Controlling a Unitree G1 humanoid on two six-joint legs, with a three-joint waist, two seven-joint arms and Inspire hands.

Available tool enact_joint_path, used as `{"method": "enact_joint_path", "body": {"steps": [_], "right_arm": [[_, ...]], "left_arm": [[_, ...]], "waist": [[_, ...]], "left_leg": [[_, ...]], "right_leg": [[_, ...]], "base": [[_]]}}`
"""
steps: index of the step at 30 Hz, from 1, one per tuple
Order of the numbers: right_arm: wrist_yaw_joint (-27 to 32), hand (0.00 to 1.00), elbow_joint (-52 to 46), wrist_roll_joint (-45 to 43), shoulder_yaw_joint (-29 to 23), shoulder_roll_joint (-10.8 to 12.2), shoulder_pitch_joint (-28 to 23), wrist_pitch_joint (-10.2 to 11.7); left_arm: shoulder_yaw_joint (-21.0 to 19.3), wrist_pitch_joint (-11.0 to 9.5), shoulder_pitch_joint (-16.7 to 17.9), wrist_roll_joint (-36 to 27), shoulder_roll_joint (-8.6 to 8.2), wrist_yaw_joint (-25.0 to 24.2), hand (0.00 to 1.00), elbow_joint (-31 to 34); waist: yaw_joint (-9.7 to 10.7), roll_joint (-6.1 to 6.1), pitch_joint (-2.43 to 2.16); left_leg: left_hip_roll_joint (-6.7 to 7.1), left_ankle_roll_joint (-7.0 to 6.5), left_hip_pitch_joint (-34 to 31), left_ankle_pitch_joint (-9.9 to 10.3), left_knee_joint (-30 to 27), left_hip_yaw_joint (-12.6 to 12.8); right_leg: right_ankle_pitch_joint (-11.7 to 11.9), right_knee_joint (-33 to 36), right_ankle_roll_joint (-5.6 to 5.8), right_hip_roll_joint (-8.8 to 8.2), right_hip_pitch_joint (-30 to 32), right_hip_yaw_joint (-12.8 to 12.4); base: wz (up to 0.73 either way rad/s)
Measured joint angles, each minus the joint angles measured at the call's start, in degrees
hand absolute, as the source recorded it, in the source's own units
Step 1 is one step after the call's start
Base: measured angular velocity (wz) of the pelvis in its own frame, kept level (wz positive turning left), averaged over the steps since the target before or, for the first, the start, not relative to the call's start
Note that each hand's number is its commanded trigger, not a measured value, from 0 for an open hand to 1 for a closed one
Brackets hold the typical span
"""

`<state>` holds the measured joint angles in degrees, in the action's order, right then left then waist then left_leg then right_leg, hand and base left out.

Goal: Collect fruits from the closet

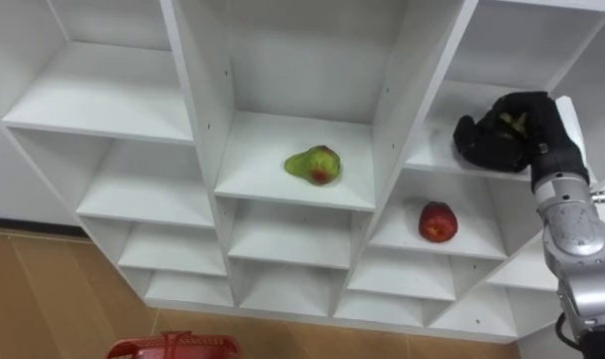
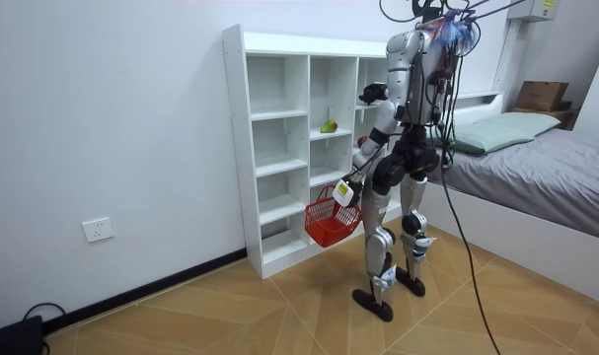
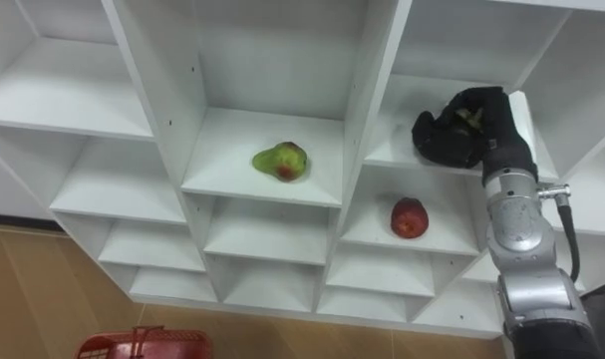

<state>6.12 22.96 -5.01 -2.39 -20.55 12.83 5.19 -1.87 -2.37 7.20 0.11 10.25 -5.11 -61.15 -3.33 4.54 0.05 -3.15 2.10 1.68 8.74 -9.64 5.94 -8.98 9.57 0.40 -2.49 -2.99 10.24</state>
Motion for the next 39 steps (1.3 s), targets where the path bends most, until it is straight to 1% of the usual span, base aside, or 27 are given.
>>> {"method": "enact_joint_path", "body": {"steps": [7, 10, 13, 15, 17, 20, 21, 25, 28, 29, 30, 32, 35, 37, 39], "right_arm": [[-0.7, 1.00, -0.8, -0.3, 0.0, 0.1, -0.1, 0.2], [-1.1, 1.00, -3.3, -0.1, 0.0, 0.1, -1.7, 0.2], [-2.1, 1.00, -6.2, -0.1, 0.0, 0.5, -3.3, 0.3], [-2.2, 1.00, -8.2, 0.0, -0.1, 0.6, -4.9, 0.3], [-3.2, 1.00, -10.9, 0.2, -0.1, 0.6, -6.9, 0.3], [-4.5, 1.00, -14.3, 0.2, -0.1, 0.7, -9.2, 0.3], [-4.9, 1.00, -15.3, 0.2, -0.1, 0.7, -10.2, 0.4], [-5.9, 1.00, -18.5, 0.2, -0.3, 0.9, -13.5, 1.2], [-6.9, 1.00, -20.9, 0.3, -0.1, 1.5, -16.6, 1.2], [-7.9, 1.00, -22.3, 0.3, -0.1, 2.1, -18.2, 1.0], [-8.8, 1.00, -23.4, 0.3, 0.1, 2.7, -19.6, 1.0], [-9.7, 1.00, -24.1, 0.2, 1.0, 3.1, -20.9, 1.0], [-12.3, 1.00, -25.5, 0.2, 1.7, 3.6, -22.7, 1.0], [-13.3, 1.00, -26.4, 0.2, 2.0, 4.3, -22.9, 1.0], [-14.2, 1.00, -27.5, 0.3, 3.5, 5.2, -22.9, 1.0]], "left_arm": [[0.5, -0.1, -0.1, -0.6, 0.11, -0.1, 1.00, 0.0], [0.5, -0.2, -0.1, -0.6, 0.10, -0.1, 1.00, -0.3], [0.5, -0.3, -0.1, -0.5, 0.10, -0.1, 1.00, -0.8], [0.4, -0.4, -0.1, -0.4, 0.09, -0.2, 1.00, -0.7], [0.2, -0.4, 0.1, -0.4, 0.09, -0.1, 1.00, -0.7], [0.1, -0.5, 0.1, -0.5, 0.09, -0.1, 1.00, -0.7], [0.0, -0.5, 0.1, -0.5, 0.09, -0.1, 1.00, -0.7], [-0.2, -0.7, 0.1, -0.5, 0.09, -0.4, 1.00, -0.6], [-0.2, -0.8, 0.1, -0.5, 0.09, -0.5, 1.00, -0.7], [-0.2, -0.8, 0.1, -0.5, 0.09, -0.4, 1.00, -0.8], [-0.1, -0.8, 0.1, -0.5, 0.06, -0.3, 1.00, -0.8], [-0.1, -1.1, -0.1, -0.6, 0.03, -0.2, 1.00, -0.8], [0.4, -2.4, -0.9, -0.7, -0.05, -0.6, 1.00, -1.9], [0.9, -2.8, -1.4, -0.6, -0.08, -0.8, 1.00, -2.5], [1.1, -3.0, -1.7, -0.6, -0.08, -1.3, 1.00, -3.0]], "waist": [[0.5, -0.04, 0.02], [1.0, -0.11, -0.01], [1.6, -0.48, 0.03], [1.6, -0.70, -0.05], [1.7, -1.04, -0.25], [1.8, -1.40, -0.39], [2.3, -1.43, -0.40], [2.1, -1.41, -0.47], [2.2, -1.28, -0.54], [1.9, -1.24, -0.56], [1.9, -1.26, -0.55], [1.8, -1.45, -0.43], [2.1, -1.74, -0.23], [2.0, -1.83, -0.19], [2.0, -1.92, -0.18]], "left_leg": [[0.00, 0.00, -0.1, 0.0, 0.0, 0.0], [0.01, 0.00, -0.1, 0.0, 0.1, 0.1], [0.02, 0.00, -0.2, 0.0, 0.1, 0.1], [0.02, 0.00, -0.3, 0.0, 0.2, 0.1], [0.01, 0.00, -0.4, 0.0, 0.2, 0.1], [0.01, 0.00, -0.4, 0.0, 0.3, 0.1], [0.02, 0.00, -0.3, 0.0, 0.3, 0.1], [0.00, 0.00, -0.3, 0.0, 0.5, 0.5], [-0.02, 0.00, -0.3, 0.0, 0.6, 1.2], [-0.11, 0.00, -0.2, 0.0, 0.6, 1.8], [-0.16, 0.00, -0.2, 0.0, 0.6, 2.2], [-0.21, -0.01, -0.4, 0.0, 0.6, 2.6], [-0.20, -0.14, -0.4, 0.1, 0.7, 2.8], [-0.20, -0.15, -0.3, 0.1, 0.8, 2.9], [-0.21, -0.15, -0.4, 0.1, 1.0, 3.1]], "right_leg": [[0.0, -0.1, 0.00, -0.04, 0.0, 0.0], [0.0, -0.1, 0.00, -0.03, 0.0, 0.0], [0.0, -0.1, 0.01, -0.02, 0.1, 0.0], [0.0, -0.4, 0.01, -0.01, 0.1, 0.0], [0.0, -0.7, -0.02, 0.06, 0.1, -0.1], [0.0, -0.8, -0.02, 0.09, 0.1, -0.4], [0.0, -0.8, -0.02, 0.07, 0.2, -0.5], [0.0, -0.8, -0.02, 0.11, 0.8, -0.7], [0.0, -0.8, -0.01, 0.11, 1.1, -1.1], [0.0, -0.8, 0.00, 0.20, 1.3, -1.8], [0.1, -0.7, -0.02, 0.25, 1.6, -2.3], [0.2, -0.5, -0.03, 0.23, 2.0, -2.4], [0.3, -0.5, 0.04, 0.21, 2.1, -2.5], [0.4, -0.3, 0.08, 0.27, 2.2, -2.8], [0.4, 0.1, 0.08, 0.27, 2.7, -3.0]], "base": [[0.00], [0.00], [0.00], [0.00], [0.00], [0.00], [0.00], [-0.06], [-0.09], [-0.21], [-0.22], [-0.12], [-0.02], [-0.05], [-0.06]]}}
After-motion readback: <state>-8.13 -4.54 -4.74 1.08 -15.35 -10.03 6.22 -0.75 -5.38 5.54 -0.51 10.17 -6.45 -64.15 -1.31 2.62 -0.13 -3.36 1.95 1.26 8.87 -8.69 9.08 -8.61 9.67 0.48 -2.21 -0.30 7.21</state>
